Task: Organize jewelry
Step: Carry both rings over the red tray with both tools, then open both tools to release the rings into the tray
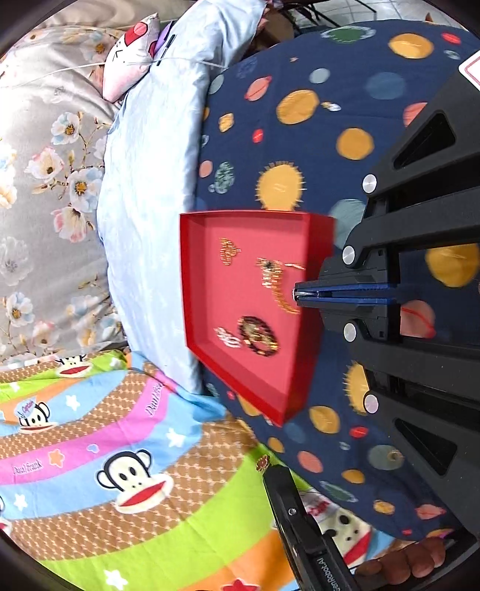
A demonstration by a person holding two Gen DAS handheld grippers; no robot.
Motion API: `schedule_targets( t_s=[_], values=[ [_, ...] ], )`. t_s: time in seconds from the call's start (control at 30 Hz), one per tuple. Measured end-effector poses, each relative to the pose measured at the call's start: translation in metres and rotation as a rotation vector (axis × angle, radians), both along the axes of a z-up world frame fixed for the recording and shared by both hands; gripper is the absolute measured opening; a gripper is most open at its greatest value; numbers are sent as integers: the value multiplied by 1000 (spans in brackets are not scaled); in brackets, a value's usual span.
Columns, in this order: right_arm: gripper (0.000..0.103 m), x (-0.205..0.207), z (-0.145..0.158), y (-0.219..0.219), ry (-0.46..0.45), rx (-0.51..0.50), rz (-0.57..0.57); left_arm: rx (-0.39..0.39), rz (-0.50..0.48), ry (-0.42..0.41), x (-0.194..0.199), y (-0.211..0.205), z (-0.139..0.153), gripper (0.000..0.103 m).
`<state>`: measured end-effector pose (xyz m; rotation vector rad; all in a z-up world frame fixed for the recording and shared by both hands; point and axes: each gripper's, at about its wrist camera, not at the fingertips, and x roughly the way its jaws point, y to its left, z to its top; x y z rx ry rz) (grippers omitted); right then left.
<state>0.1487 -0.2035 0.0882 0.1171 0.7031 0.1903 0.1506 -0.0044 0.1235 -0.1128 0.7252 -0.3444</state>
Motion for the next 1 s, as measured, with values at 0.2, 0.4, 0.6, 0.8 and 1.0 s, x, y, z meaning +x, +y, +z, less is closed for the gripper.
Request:
schedule_targets(
  t_s=[0.2,0.4,0.6,0.8,1.0],
  values=[
    [2,45,0,-9,5,-5,-4,17,-20,-35,46,-21,11,18],
    [2,89,-3,-12,10,-26,-4,48,-26,-43,95,-43,11,18],
    [2,120,-14,-12,22,-58,1,74,-26,-44,132,-61,3,18],
    [2,138,-29,-11,44,-92,3,93,-25,-14,159,-74,-13,17],
    [20,144,-37,-14,44,-119,-13,87,15,32,175,-74,-31,36]
  ],
)
